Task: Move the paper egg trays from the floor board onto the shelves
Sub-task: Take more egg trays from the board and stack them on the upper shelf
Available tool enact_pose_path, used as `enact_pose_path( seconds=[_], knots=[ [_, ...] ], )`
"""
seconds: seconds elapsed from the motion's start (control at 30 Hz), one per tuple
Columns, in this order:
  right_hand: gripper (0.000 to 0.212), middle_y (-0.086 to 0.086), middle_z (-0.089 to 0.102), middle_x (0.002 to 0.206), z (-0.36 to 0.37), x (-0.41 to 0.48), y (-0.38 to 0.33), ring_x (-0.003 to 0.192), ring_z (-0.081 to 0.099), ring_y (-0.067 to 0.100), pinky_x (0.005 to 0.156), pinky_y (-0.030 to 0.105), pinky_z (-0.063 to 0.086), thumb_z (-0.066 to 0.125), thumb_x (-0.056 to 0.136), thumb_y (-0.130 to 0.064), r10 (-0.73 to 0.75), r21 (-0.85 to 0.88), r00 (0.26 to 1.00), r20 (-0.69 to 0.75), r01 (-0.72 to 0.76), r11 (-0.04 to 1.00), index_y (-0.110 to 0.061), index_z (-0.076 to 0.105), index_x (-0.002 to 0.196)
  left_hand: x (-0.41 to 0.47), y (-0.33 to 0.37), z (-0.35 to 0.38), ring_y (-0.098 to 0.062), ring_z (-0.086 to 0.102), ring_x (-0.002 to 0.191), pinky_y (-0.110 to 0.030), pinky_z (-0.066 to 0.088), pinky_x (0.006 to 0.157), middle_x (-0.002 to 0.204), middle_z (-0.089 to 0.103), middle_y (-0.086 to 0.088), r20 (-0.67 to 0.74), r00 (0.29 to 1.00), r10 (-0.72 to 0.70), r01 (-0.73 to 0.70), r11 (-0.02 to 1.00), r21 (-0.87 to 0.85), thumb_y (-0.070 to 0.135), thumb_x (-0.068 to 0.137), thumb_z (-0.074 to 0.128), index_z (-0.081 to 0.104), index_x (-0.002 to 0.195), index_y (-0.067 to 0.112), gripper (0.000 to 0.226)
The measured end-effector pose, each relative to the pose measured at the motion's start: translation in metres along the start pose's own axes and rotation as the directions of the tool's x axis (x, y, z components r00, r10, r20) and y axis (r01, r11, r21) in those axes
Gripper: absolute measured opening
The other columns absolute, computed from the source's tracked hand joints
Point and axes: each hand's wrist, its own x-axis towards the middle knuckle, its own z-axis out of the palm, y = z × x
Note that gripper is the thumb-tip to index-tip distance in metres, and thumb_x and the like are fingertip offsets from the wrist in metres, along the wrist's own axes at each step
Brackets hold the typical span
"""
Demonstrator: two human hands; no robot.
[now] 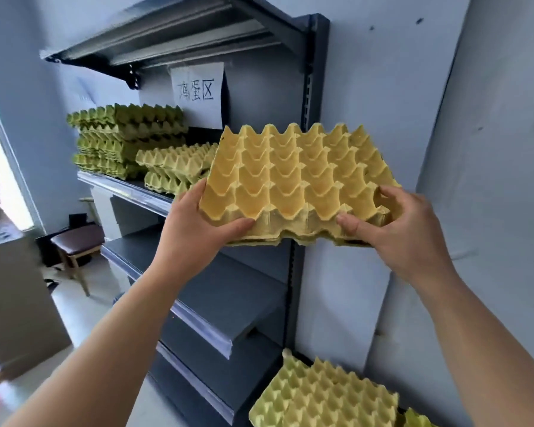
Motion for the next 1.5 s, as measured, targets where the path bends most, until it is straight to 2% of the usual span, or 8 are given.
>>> enact_pose_path(
  seconds=[0.07, 0.33, 0.7, 0.9, 1.07, 1.2, 1.27, 1.5],
  knots=[
    [0.107, -0.001, 0.056, 0.123, 0.029, 0.017, -0.018, 0.111, 0.056, 0.015, 0.095, 0.04, 0.048, 0.068, 0.042, -0.085, -0.004, 0.011, 1.0, 0.018, 0.004, 1.0, -0.025, 0.052, 0.129, 0.025, -0.016, -0.02, 0.007, 0.048, 0.093, -0.009, 0.035, 0.082, 0.12, 0.045, 0.012, -0.034, 0.999, -0.003, 0.004, 0.999, 0.035, 0.044, 0.06, 0.085, 0.045, 0.133, 0.036, 0.084],
    [0.094, 0.0, 0.053, 0.128, 0.121, 0.085, -0.07, 0.114, 0.052, 0.014, 0.089, 0.025, 0.04, 0.076, 0.054, -0.068, -0.036, 0.024, 0.998, 0.048, 0.035, 0.999, -0.022, 0.05, 0.132, 0.13, -0.084, -0.066, -0.016, 0.048, 0.124, -0.042, 0.038, 0.108, 0.135, 0.049, 0.002, -0.097, 0.995, 0.005, -0.001, 0.999, 0.046, 0.05, 0.062, 0.084, 0.038, 0.144, 0.02, 0.099],
    [0.097, 0.005, 0.047, 0.135, 0.215, 0.169, -0.108, 0.12, 0.049, 0.022, 0.094, 0.037, 0.043, 0.069, 0.056, -0.073, -0.079, -0.102, 0.997, 0.022, 0.08, 0.992, -0.022, 0.046, 0.135, 0.245, -0.145, -0.089, -0.012, 0.047, 0.112, -0.029, 0.037, 0.09, 0.12, 0.046, 0.011, -0.169, 0.985, 0.029, -0.027, 1.0, 0.009, 0.046, 0.073, 0.077, 0.037, 0.142, 0.022, 0.083],
    [0.097, 0.007, 0.044, 0.136, 0.252, 0.185, -0.128, 0.121, 0.047, 0.024, 0.089, 0.034, 0.041, 0.067, 0.059, -0.073, -0.059, -0.216, 0.998, 0.002, 0.058, 0.975, -0.021, 0.044, 0.137, 0.29, -0.186, -0.098, -0.022, 0.048, 0.121, -0.043, 0.042, 0.102, 0.136, 0.05, -0.001, -0.103, 0.995, -0.003, 0.001, 1.0, -0.019, 0.055, 0.069, 0.074, 0.039, 0.14, 0.025, 0.084],
    [0.1, 0.008, 0.043, 0.134, 0.283, 0.181, -0.148, 0.122, 0.045, 0.026, 0.095, 0.04, 0.044, 0.064, 0.056, -0.076, -0.004, -0.289, 0.998, -0.069, -0.016, 0.957, -0.022, 0.042, 0.138, 0.326, -0.217, -0.111, -0.02, 0.045, 0.125, -0.031, 0.037, 0.095, 0.14, 0.047, -0.003, 0.01, 0.999, 0.043, -0.043, 0.999, -0.026, 0.056, 0.072, 0.07, 0.038, 0.142, 0.022, 0.084],
    [0.096, 0.009, 0.044, 0.134, 0.306, 0.172, -0.162, 0.121, 0.046, 0.027, 0.095, 0.04, 0.044, 0.065, 0.06, -0.073, 0.063, -0.353, 0.991, -0.12, -0.102, 0.93, -0.021, 0.044, 0.137, 0.346, -0.238, -0.115, 0.009, 0.051, 0.082, -0.004, 0.036, 0.067, 0.116, 0.056, 0.008, 0.118, 0.99, 0.078, -0.073, 0.996, -0.052, 0.048, 0.078, 0.069, 0.037, 0.143, 0.02, 0.077],
    [0.094, 0.009, 0.045, 0.133, 0.317, 0.168, -0.169, 0.119, 0.047, 0.027, 0.094, 0.039, 0.043, 0.065, 0.061, -0.073, 0.101, -0.369, 0.985, -0.14, -0.147, 0.918, -0.021, 0.045, 0.136, 0.356, -0.247, -0.116, 0.009, 0.047, 0.074, -0.006, 0.034, 0.057, 0.114, 0.054, 0.01, 0.16, 0.983, 0.093, -0.084, 0.995, -0.059, 0.047, 0.08, 0.069, 0.037, 0.143, 0.019, 0.076],
    [0.089, 0.01, 0.043, 0.132, 0.338, 0.157, -0.186, 0.121, 0.043, 0.027, 0.094, 0.037, 0.039, 0.064, 0.064, -0.07, 0.156, -0.47, 0.967, -0.203, -0.236, 0.851, -0.022, 0.045, 0.137, 0.376, -0.27, -0.113, -0.016, 0.052, 0.108, -0.032, 0.045, 0.088, 0.126, 0.053, 0.003, 0.311, 0.941, 0.133, -0.127, 0.991, -0.039, 0.055, 0.077, 0.067, 0.036, 0.144, 0.013, 0.084]
  ],
)
